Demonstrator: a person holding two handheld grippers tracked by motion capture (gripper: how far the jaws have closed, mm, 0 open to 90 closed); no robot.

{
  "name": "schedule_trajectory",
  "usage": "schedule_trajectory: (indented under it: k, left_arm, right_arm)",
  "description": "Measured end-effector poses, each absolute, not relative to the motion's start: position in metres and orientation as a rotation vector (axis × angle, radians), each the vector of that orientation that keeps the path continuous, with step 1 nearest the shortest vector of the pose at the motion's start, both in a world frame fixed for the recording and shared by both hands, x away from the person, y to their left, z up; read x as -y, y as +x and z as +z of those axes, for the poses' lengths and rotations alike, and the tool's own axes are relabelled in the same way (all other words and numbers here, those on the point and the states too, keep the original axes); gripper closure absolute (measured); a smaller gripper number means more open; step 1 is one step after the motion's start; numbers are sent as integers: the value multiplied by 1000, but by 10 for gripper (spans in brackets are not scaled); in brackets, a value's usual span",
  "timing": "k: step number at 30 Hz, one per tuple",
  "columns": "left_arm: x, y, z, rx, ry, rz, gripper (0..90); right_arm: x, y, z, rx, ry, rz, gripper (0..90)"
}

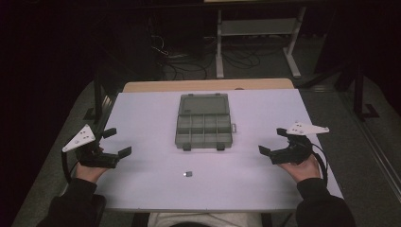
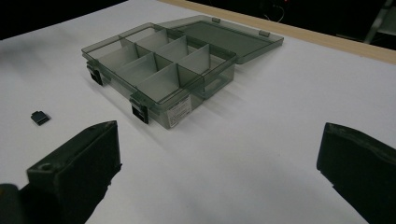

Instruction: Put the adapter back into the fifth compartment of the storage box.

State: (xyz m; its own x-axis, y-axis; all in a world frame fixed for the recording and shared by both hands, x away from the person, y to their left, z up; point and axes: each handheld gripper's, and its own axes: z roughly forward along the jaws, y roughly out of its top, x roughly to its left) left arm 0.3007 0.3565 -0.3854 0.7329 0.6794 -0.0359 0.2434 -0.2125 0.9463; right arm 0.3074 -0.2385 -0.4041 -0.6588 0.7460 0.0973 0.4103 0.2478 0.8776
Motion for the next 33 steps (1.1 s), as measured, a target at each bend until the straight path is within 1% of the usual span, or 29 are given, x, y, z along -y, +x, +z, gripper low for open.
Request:
schedule_trajectory:
  k: [20, 28, 33]
  left_arm:
    - [-360, 301, -386, -741, 1788, 465, 0]
    - [-362, 303, -386, -752, 1817, 437, 0]
    - [-360, 302, -384, -741, 1846, 441, 0]
  right_arm:
    - [239, 306, -404, -2192, 1058, 1378, 0]
    - [240, 305, -404, -2191, 1070, 1377, 0]
    - [241, 305, -404, -2186, 1074, 1372, 0]
